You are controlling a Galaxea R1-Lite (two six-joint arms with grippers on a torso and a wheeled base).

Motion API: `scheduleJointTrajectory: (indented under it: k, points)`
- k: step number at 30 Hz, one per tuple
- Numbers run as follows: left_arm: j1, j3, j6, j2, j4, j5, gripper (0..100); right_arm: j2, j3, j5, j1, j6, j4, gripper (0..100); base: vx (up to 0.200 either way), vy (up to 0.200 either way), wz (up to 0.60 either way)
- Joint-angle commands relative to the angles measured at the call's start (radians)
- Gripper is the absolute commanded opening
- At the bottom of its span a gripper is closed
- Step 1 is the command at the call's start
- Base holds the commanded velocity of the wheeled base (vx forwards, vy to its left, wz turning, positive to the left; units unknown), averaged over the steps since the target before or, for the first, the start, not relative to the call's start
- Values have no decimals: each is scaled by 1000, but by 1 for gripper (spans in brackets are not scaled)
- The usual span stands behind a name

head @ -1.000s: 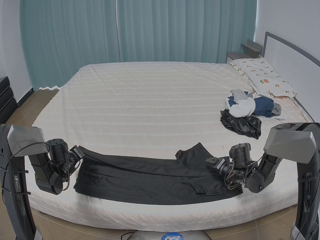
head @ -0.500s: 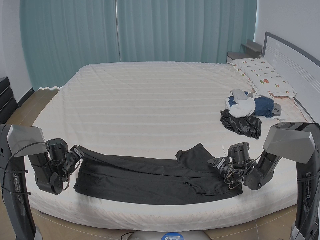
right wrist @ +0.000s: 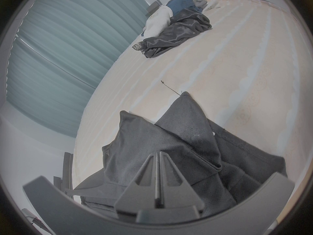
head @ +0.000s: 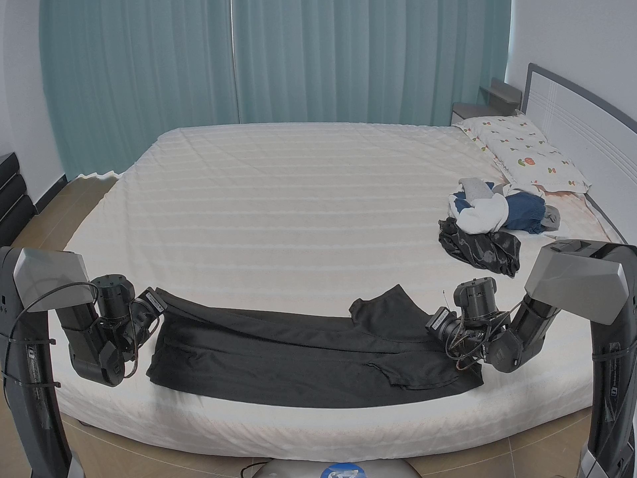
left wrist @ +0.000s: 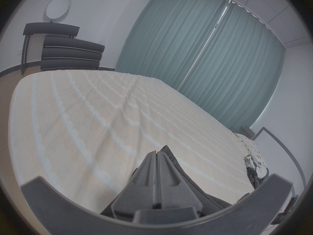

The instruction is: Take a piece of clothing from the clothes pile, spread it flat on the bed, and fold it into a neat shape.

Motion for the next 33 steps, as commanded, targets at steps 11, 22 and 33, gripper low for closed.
scheduleJointTrajectory:
  k: [11, 22, 33]
  points:
    - [0, -1, 0, 1, 0, 2, 0, -126, 98, 31, -44, -31, -15, 100, 0, 0, 0]
    - [0, 1, 0, 4, 0, 2, 0, -84, 112, 55, -58, -37, -15, 100, 0, 0, 0]
    - [0, 4, 0, 5, 0, 2, 0, -37, 15, 153, -73, -192, -65, 100, 0, 0, 0]
